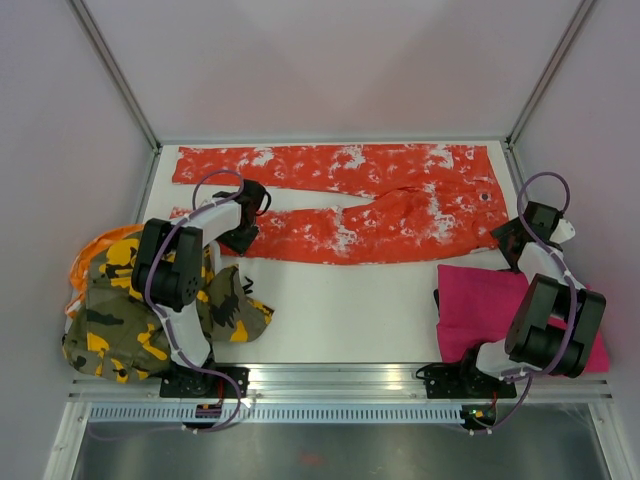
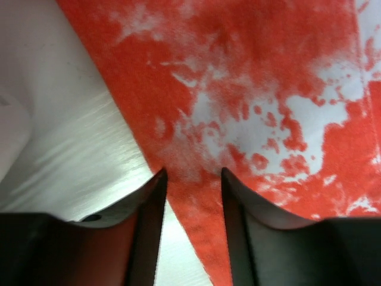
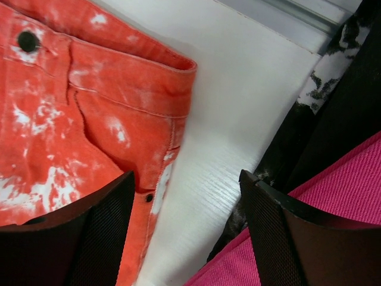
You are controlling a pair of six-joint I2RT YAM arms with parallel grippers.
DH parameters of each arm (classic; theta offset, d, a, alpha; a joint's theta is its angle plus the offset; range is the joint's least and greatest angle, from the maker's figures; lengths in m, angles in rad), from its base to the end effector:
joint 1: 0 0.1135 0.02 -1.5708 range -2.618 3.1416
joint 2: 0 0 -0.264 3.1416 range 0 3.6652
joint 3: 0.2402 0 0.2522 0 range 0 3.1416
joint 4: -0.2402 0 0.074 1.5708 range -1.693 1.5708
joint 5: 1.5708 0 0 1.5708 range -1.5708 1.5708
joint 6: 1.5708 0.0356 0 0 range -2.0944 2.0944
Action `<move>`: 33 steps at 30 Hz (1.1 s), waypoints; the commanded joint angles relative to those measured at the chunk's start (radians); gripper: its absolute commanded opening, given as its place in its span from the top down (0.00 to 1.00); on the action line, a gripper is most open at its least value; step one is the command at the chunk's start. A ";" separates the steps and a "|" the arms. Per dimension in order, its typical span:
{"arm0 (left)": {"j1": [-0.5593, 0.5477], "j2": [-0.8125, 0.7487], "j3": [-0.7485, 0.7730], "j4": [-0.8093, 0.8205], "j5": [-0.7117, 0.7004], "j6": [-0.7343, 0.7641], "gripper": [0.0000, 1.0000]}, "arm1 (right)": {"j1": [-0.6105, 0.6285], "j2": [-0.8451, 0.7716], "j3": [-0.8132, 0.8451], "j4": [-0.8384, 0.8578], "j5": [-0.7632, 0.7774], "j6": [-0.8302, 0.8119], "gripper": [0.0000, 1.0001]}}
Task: Fold and stack the trousers
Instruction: Fold the trousers
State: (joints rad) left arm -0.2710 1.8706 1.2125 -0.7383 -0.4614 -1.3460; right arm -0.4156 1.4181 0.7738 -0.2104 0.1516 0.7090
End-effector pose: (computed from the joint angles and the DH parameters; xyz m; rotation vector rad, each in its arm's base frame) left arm 0.3384 -0.0776 0.1591 -1.4181 2.2719 0.2650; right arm 0.2571 -0.1193 0.1929 1.3439 2.0041 -0.0493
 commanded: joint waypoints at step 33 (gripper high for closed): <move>0.007 0.009 0.143 -0.001 -0.157 0.189 0.98 | -0.003 0.216 0.005 0.256 -0.067 0.055 0.93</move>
State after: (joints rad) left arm -0.2680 1.9213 1.3109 -0.7677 -0.5392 -1.2041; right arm -0.4152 1.6379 0.7818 -0.0067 0.1089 0.7372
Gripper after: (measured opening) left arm 0.026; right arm 0.126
